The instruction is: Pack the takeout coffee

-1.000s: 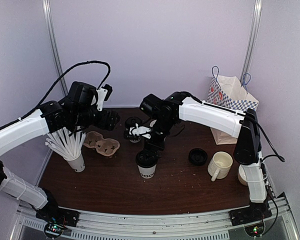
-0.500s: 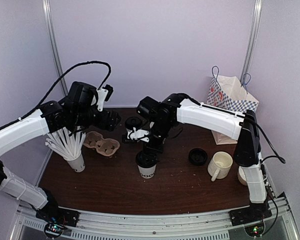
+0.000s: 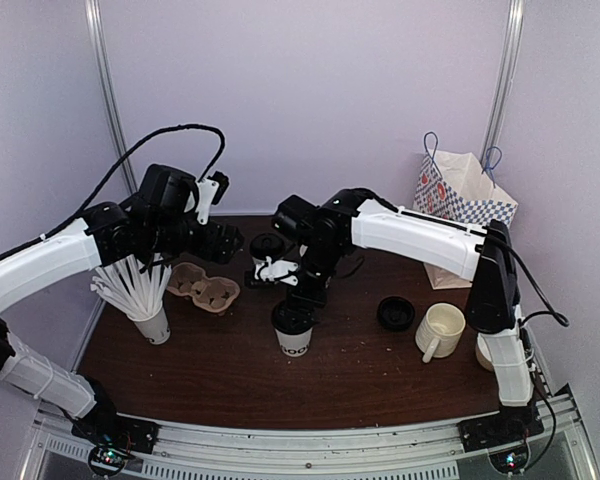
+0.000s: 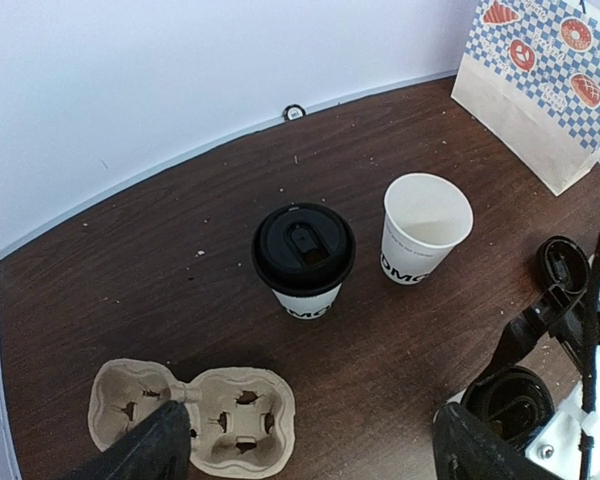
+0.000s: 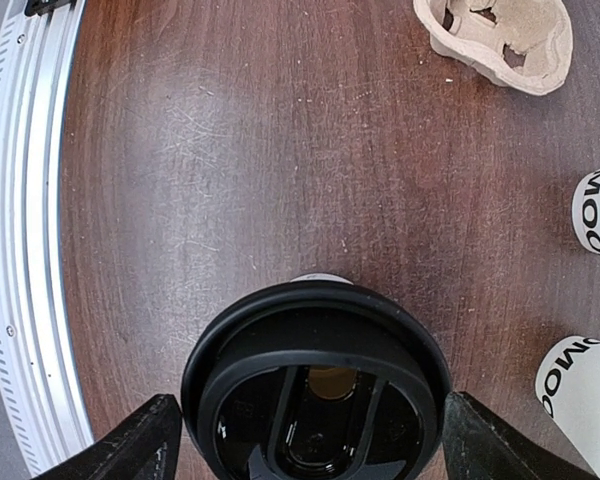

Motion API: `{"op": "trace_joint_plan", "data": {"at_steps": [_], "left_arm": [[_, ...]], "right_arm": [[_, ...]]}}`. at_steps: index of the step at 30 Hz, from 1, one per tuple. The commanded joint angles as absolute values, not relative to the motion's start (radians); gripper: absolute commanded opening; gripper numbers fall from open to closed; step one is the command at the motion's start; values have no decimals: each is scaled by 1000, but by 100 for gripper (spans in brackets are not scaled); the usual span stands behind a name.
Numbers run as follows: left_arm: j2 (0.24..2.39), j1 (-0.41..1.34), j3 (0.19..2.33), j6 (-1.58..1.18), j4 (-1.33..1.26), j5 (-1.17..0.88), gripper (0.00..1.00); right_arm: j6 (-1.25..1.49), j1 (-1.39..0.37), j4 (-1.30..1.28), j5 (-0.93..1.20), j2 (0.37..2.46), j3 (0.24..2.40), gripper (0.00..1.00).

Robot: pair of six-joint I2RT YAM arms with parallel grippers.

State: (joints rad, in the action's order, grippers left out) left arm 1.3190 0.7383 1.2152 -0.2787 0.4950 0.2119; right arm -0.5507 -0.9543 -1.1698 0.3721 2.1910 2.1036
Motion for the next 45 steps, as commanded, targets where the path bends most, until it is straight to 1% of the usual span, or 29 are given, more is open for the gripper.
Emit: {"op": "trace_joint_plan", "data": {"at_steps": [1, 3, 4, 6, 11, 16, 21, 29, 34, 40, 42, 45], "left_arm": [[1329, 730, 1207, -268, 448, 195, 88], [1330, 730, 1209, -267, 449, 192, 88], [1330, 730, 1209, -267, 450, 192, 88], [1331, 730, 1210, -264, 453, 193, 88], [1334, 730, 1217, -260, 460, 195, 88], [1340, 730, 1231, -252, 468, 198, 88], [1342, 730, 1240, -246, 474, 202, 88], [1355, 730, 1256, -242, 479, 198, 88], [1359, 729, 1265, -240, 483, 201, 88], [1369, 730, 1279, -245, 486, 194, 88], [1375, 729, 1286, -248, 492, 185, 88], [1381, 729, 1296, -252, 500, 173, 88]], "right_arm": [[-540, -960, -1186, 360, 2224, 2139, 94], [-540, -960, -1202, 374, 2233, 2153, 90], [-540, -960, -1206, 380, 2233, 2159, 85], [-541, -960, -1212, 384, 2233, 2164, 79], [-535, -960, -1203, 357, 2209, 2160, 75], [-526, -959, -1201, 302, 2158, 2148, 73], [-525, -943, -1193, 260, 2088, 2082, 73], [-509, -819, -1203, 276, 2002, 1972, 72], [-488, -696, -1191, 263, 1972, 1930, 72], [-386, -511, -1155, 246, 2030, 2044, 72], [-370, -478, -1147, 220, 2067, 2099, 72], [-333, -450, -1191, 171, 2171, 2241, 73]]}}
